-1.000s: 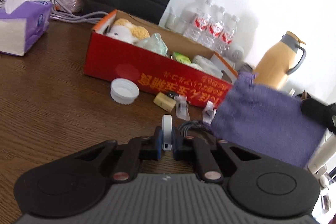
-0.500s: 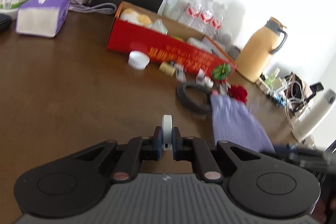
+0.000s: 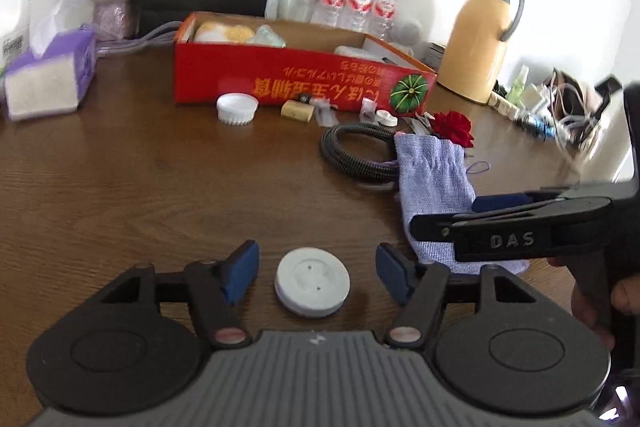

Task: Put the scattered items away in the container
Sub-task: 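Grasp the white round lid with the left tool while the right tool grasps the purple pouch, then carry the lid and purple pouch over the box and open both tools, then move both tools back toward the remaining items on the table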

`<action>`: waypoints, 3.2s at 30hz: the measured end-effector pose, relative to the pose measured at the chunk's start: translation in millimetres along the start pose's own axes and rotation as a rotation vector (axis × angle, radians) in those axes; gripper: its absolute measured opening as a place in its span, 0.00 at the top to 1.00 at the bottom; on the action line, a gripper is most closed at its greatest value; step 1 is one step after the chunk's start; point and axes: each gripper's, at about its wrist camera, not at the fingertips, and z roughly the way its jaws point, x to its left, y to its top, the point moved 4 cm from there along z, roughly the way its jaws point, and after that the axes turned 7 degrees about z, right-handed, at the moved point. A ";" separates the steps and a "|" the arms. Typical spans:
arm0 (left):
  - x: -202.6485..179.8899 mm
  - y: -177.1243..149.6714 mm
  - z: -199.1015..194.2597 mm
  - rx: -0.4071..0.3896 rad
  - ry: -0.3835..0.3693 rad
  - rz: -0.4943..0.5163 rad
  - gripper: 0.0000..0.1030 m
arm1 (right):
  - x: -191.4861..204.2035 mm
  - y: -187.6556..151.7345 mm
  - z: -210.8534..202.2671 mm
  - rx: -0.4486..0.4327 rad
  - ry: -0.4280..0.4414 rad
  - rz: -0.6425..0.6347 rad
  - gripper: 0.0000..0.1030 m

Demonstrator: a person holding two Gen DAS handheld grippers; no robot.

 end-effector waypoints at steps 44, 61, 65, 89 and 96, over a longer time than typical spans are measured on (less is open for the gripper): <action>-15.2 11.1 -43.5 -0.182 0.032 0.044 0.64 | -4.5 -10.2 -77.6 -0.345 0.065 -0.060 0.92; 30.1 257.6 111.0 -0.093 -0.034 0.091 0.64 | -33.5 286.2 24.5 -0.125 0.193 -0.162 0.91; 29.2 233.5 190.4 0.096 -0.013 0.084 0.64 | -29.4 287.4 119.1 0.117 0.092 -0.235 0.91; 59.9 250.5 160.5 0.066 0.007 0.114 0.38 | -42.1 267.8 155.4 0.357 0.003 -0.134 0.42; 65.1 231.1 146.8 0.120 0.035 0.126 0.37 | -41.2 228.7 172.1 0.454 -0.027 -0.084 0.51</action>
